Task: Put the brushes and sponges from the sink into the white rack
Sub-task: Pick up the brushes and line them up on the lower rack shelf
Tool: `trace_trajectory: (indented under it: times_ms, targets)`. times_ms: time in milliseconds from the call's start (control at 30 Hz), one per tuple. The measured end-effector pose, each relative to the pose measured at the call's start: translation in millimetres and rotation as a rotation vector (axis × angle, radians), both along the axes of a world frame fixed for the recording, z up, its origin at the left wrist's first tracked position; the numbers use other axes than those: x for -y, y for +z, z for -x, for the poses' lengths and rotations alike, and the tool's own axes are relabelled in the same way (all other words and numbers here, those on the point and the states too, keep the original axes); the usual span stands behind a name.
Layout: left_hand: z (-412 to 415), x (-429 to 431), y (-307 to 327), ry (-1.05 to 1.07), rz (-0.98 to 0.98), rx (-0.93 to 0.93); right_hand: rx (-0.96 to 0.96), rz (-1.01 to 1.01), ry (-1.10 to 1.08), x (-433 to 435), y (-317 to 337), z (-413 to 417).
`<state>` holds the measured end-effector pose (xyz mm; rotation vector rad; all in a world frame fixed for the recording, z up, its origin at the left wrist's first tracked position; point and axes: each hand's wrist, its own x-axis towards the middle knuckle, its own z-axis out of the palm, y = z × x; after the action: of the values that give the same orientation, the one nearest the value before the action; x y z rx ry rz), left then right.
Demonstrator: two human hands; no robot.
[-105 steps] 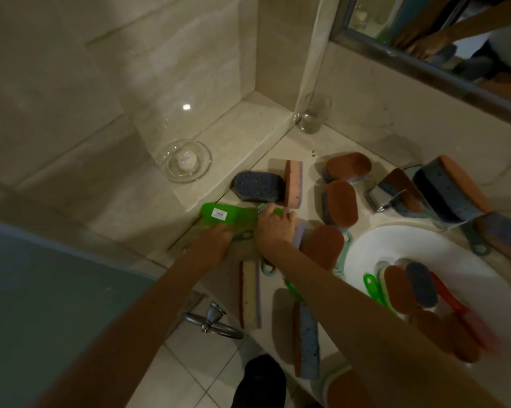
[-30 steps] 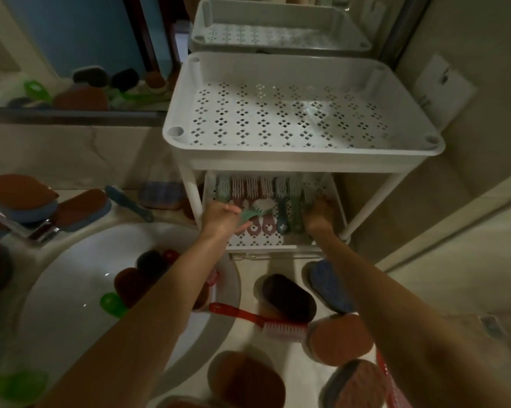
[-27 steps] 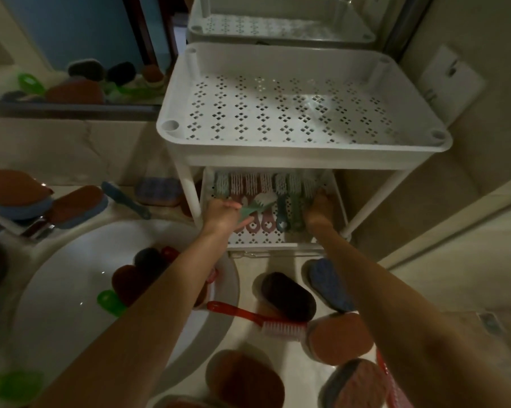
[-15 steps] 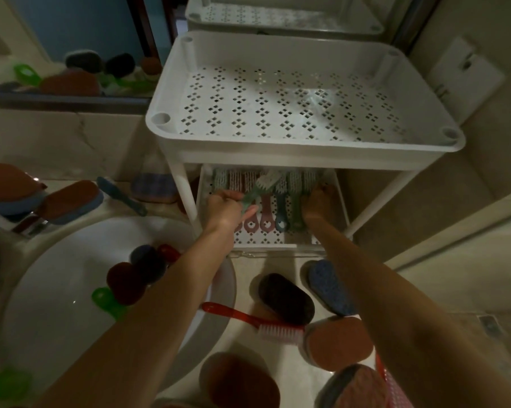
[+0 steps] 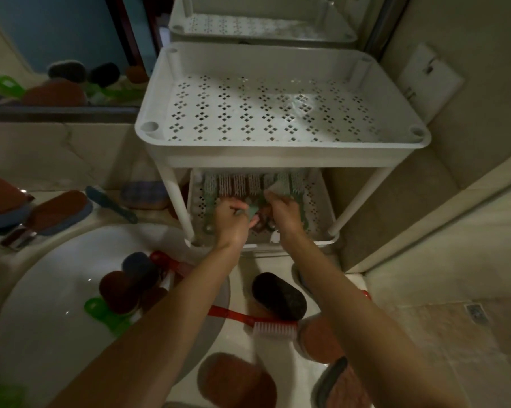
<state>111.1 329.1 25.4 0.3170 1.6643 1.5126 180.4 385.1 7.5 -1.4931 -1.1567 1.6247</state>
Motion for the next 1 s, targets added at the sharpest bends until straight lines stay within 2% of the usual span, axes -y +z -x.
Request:
trace_trajectory:
  times_ms: [67, 233, 333, 400, 533, 633, 700, 833, 1000]
  targets:
    - [-3.1, 3.8, -4.4, -0.114, -0.007, -0.079, -0.052, 0.074, -0.019, -3.6, 8.7, -2.0]
    - [-5.8, 12.3, -13.1, -0.423, 0.002, -0.377, 0.017, 0.168, -0.045, -12.5, 13.5, -13.4]
    - [-10.6, 12.8, -14.1, -0.569, -0.021, -0.408, 0.073, 0.12, -0.086, -17.7, 8.3, -16.1]
    - [-10.5, 11.3, -13.6, -0.646, -0.027, -0.378, 0.203, 0.028, -0.066, -23.9, 3.0, -21.3]
    - [-1.6, 4.4, -18.6, -0.619, 0.035, -0.379, 0.679, -0.24, 0.056, -32.0, -4.0, -37.9]
    - [5.5, -0.7, -26.4, -0.586, 0.099, -0.497, 0.904, -0.255, 0.131, -36.8, -6.9, -41.8]
    - [7.6, -2.8, -29.4, -0.59, 0.114, -0.524, 0.975, -0.237, 0.173, -40.1, -6.0, -41.1]
    - [9.0, -5.1, -31.4, -0.597, 0.125, -0.527, 0.96, -0.177, 0.172, -46.7, -4.8, -38.5]
    - [13.0, -5.2, -33.2, -0.633, 0.173, -0.569, 1.022, -0.194, 0.197, -53.4, -6.2, -40.0]
